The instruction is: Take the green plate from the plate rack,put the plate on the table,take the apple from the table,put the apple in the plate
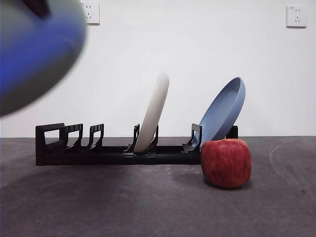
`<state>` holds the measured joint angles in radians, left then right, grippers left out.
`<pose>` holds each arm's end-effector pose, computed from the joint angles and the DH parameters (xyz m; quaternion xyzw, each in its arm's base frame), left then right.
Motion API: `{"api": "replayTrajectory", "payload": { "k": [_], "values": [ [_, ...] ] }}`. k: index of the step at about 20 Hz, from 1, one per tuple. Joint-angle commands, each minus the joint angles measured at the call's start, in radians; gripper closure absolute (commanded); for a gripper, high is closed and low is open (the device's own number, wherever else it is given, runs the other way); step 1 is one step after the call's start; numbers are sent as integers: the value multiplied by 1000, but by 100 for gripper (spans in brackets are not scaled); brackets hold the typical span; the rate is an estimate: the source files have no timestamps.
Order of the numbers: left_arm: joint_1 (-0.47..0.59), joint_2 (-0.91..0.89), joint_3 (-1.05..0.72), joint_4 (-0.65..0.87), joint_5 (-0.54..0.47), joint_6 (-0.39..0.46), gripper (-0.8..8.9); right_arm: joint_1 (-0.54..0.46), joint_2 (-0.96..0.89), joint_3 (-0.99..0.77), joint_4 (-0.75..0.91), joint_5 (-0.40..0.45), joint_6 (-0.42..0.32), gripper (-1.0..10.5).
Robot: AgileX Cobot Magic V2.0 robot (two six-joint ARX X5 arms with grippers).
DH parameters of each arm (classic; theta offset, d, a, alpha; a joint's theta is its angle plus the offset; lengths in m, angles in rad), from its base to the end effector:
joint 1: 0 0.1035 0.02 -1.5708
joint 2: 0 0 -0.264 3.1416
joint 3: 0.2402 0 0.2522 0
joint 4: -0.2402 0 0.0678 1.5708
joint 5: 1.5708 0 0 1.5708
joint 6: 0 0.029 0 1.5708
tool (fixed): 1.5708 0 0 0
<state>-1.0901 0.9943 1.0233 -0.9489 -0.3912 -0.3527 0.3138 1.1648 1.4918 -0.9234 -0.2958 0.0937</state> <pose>0.0914 -0.1514 0.3166 0.1472 0.3764 -0.2446 0.8814 0.1948 0.0721 0.4279 0.0401 0.3069 0.2728 0.9109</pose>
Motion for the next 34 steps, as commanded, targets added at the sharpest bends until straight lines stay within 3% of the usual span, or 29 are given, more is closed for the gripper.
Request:
{"api": "replayTrajectory", "payload": {
  "k": [1,6,10,13,25,34],
  "values": [
    [-8,107,-3,56,-43,28,826,0,2,4,-5,-2,10,352],
    [-10,348,-3,211,-69,98,826,0,2,4,-20,-2,7,352],
    [-10,469,-3,346,55,106,826,0,2,4,-21,-2,3,352],
    [-10,518,-3,404,89,111,826,0,2,4,-19,-3,2,352],
    [-2,687,-3,384,187,134,826,0,2,4,-21,-3,-1,352],
    [10,706,-3,307,212,176,826,0,2,4,-20,-2,-1,352]
  ]
}}
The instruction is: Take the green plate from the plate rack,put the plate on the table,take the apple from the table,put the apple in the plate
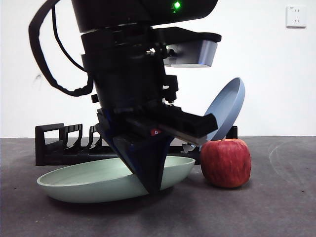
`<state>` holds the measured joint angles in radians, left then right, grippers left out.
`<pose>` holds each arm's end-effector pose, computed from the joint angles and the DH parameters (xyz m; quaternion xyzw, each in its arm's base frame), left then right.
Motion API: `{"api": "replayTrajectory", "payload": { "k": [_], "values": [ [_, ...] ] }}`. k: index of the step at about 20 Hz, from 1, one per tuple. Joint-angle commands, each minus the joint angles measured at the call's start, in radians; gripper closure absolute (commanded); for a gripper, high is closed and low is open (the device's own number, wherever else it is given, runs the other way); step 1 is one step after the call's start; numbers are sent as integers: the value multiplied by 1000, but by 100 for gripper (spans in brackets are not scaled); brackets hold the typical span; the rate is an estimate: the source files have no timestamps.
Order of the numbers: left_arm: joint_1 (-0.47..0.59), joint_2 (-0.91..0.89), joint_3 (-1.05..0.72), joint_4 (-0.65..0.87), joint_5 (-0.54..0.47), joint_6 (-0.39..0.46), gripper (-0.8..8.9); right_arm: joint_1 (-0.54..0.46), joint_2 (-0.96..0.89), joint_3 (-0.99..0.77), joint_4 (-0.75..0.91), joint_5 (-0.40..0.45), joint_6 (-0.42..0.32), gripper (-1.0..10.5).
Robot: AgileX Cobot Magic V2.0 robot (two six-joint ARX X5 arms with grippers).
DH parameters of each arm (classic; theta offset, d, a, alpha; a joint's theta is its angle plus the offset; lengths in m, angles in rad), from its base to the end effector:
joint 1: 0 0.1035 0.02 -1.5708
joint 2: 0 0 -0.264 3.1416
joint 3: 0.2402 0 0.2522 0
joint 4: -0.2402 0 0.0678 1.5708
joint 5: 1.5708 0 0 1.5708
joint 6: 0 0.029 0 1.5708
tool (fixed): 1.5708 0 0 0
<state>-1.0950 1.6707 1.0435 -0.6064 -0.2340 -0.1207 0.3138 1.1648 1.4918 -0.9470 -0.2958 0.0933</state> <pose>0.1487 -0.2739 0.1804 0.3113 0.4751 -0.3123 0.7615 0.1935 0.0717 0.4260 0.0396 0.3180 0.2713 0.9076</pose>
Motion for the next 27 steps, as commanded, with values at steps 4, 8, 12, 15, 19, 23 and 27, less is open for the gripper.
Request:
{"api": "replayTrajectory", "payload": {
  "k": [4,8,12,15,19,23,27],
  "values": [
    [27,30,-23,-44,59,-57,809,0,2,4,3,-3,0,352],
    [39,29,-23,-60,59,-62,661,0,2,4,3,-3,0,352],
    [44,28,-23,-58,58,-66,588,0,2,4,-1,-3,0,352],
    [45,20,-20,-55,58,-66,587,0,2,4,-2,-2,0,352],
    [45,-40,6,-61,58,-66,583,0,2,4,-4,-2,-1,352],
    [45,-218,81,-77,58,-66,583,0,2,4,-31,-2,-30,352],
    [45,-420,225,-131,81,-50,583,0,2,3,-147,32,-82,352]
  ]
}}
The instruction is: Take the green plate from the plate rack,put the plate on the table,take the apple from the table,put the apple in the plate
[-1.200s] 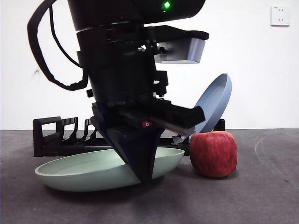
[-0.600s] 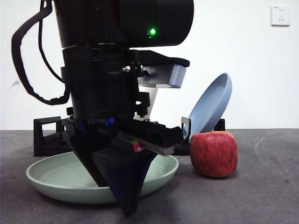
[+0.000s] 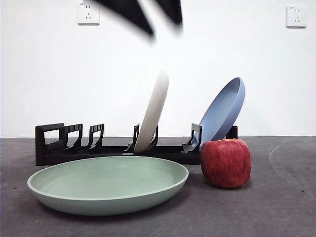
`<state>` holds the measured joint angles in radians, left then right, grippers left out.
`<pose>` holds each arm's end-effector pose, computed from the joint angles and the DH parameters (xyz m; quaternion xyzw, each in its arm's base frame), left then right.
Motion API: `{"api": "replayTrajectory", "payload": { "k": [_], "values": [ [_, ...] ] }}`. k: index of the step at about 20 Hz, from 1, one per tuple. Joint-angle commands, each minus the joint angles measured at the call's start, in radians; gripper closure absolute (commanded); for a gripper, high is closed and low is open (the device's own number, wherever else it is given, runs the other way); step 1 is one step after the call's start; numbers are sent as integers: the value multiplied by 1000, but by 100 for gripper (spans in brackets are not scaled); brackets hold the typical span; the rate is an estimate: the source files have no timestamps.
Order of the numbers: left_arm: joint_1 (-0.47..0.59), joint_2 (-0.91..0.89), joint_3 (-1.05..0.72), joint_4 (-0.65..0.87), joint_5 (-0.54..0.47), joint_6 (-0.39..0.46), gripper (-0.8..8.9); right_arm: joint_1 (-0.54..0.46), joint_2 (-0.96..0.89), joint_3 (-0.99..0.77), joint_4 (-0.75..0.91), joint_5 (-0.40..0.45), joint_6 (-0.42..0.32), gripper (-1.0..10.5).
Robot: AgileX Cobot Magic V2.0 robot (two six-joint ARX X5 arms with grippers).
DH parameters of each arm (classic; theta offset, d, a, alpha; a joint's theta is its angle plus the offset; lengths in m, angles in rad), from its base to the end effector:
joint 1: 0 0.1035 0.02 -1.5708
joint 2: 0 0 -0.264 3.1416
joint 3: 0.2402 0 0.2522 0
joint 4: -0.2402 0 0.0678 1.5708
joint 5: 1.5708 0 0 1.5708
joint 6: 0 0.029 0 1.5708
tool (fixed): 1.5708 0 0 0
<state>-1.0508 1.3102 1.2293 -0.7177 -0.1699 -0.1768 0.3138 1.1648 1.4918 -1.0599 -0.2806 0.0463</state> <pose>0.1375 -0.2303 0.3295 0.1484 0.3520 -0.3632 0.8498 0.1873 0.0692 0.4175 0.0147 0.3645 0.2650 0.8926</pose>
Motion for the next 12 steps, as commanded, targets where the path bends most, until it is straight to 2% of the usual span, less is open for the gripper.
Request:
{"api": "replayTrajectory", "payload": {
  "k": [1,7,9,12],
  "values": [
    [0,-104,76,-32,21,14,583,0,2,3,-79,31,-45,352],
    [0,-325,249,-198,21,55,584,1,2,1,-317,76,-95,352],
    [0,-381,291,-285,23,55,584,2,2,-10,-317,75,-95,352],
    [0,-444,335,-451,82,46,584,46,2,-94,-265,76,-85,352]
  ]
}}
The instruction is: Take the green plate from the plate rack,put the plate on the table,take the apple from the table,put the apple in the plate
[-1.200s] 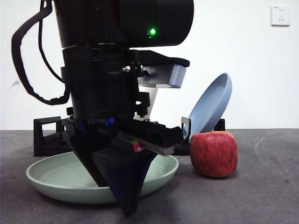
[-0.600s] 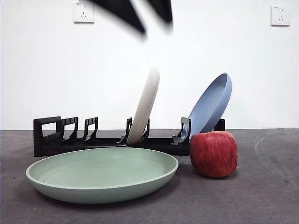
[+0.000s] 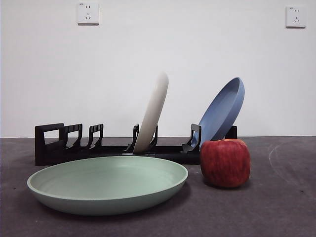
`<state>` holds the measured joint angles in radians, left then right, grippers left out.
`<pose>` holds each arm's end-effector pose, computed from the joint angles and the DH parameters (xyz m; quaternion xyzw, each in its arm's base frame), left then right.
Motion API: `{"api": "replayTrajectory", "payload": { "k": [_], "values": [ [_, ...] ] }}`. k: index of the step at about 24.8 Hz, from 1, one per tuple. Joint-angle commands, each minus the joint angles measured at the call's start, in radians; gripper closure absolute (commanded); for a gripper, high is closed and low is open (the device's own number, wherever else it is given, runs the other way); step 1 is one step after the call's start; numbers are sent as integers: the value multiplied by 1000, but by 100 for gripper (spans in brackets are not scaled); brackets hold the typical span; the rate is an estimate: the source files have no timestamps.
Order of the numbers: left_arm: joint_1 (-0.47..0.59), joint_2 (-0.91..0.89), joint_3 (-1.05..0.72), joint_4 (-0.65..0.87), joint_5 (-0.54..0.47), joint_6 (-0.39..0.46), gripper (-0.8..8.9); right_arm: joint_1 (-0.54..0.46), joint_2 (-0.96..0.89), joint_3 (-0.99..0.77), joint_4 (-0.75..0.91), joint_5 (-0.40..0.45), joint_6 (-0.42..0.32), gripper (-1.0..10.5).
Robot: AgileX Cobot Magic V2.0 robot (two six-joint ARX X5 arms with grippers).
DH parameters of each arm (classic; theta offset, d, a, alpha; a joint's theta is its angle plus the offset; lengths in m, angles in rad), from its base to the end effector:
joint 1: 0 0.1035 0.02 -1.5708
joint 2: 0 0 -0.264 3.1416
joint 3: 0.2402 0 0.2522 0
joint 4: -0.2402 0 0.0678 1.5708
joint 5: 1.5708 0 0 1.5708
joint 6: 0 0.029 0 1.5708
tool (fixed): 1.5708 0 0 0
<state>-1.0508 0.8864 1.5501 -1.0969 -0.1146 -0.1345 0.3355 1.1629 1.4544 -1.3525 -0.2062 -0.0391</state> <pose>0.0510 -0.0823 0.4657 0.0594 0.2086 -0.4276 0.8776 0.1676 0.0647 0.3898 -0.0489 0.5003 0.2406 0.8303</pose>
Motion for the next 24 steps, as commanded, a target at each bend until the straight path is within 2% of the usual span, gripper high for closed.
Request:
{"api": "replayTrajectory", "payload": {
  "k": [1,4,9,12,18,24],
  "values": [
    [0,-37,24,-130,30,-4,583,45,4,-102,68,3,17,352],
    [0,-76,29,-230,25,-19,584,95,5,-233,216,41,73,352],
    [0,-136,29,-230,25,-19,583,159,27,-333,394,75,138,352],
    [0,-185,29,-230,25,-23,583,187,70,-352,453,124,145,352],
    [-1,-306,29,-234,25,-57,583,229,183,-354,552,139,168,352],
    [-5,-423,21,-236,24,-103,584,229,259,-354,600,154,179,352]
  ]
}}
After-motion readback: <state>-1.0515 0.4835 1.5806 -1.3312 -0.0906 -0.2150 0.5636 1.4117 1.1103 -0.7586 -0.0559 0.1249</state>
